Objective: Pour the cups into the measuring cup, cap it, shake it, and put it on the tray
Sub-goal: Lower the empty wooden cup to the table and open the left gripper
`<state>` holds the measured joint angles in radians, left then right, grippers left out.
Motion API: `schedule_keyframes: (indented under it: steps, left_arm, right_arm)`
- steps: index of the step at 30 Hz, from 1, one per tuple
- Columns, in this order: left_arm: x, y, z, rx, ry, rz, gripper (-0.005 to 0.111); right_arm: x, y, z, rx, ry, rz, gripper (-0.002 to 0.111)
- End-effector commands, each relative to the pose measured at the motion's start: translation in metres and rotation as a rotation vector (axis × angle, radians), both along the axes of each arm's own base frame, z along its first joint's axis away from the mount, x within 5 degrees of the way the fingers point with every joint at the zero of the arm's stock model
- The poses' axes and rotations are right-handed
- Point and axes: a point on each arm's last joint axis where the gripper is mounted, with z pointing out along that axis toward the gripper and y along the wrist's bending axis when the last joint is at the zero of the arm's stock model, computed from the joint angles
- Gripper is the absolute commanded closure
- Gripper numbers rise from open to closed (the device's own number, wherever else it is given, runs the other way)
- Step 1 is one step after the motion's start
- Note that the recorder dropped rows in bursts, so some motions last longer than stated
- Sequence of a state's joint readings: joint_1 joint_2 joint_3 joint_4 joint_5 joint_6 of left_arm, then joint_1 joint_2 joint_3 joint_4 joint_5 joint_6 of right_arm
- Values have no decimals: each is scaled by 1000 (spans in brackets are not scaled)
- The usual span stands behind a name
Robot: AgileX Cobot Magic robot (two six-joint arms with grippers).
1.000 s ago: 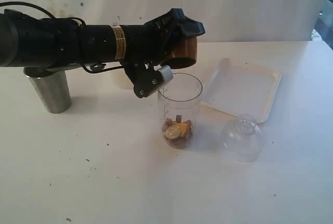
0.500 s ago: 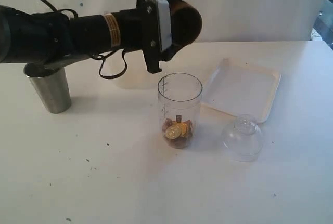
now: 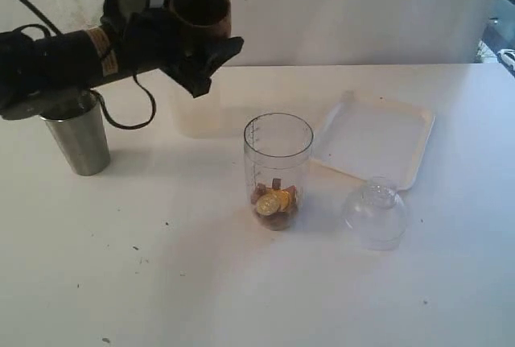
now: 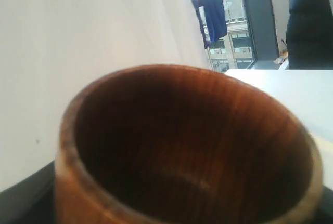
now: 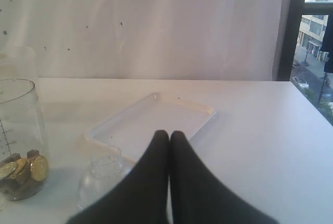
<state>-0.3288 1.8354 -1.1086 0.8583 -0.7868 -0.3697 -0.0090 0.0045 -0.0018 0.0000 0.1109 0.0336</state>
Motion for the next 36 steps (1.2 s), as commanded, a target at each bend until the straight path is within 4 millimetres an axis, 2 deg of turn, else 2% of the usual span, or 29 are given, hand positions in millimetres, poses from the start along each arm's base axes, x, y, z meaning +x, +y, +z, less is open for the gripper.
schedule_keyframes:
  steps: [1, 5, 9, 15, 18, 28, 30, 32, 36]
  left_arm:
    - [-12, 21, -2, -149, 47, 23, 107]
    - [-29, 37, -26, -127, 124, 61, 107]
    - [-39, 41, -53, -61, 153, 64, 107]
    - [-33, 38, -92, -98, 245, 59, 107]
    - [-27, 41, -112, -148, 289, 122, 107]
    - [-14, 40, -149, -148, 318, 158, 106]
    - [-15, 40, -159, -146, 341, 158, 103]
    - [-16, 40, -171, -152, 360, 155, 93]
    - [-12, 42, -180, -174, 370, 189, 79]
  right_arm:
    - [0, 0, 0, 5, -3, -4, 108]
    - [0, 0, 0, 5, -3, -4, 108]
    - [0, 0, 0, 5, -3, -4, 108]
    - [0, 0, 0, 5, -3, -4, 108]
    - [0, 0, 0, 5, -3, -4, 108]
    - [0, 0, 0, 5, -3, -4, 108]
    - [0, 0, 0, 5, -3, -4, 108]
    - [0, 0, 0, 5, -3, -4, 108]
    - [0, 0, 0, 5, -3, -4, 108]
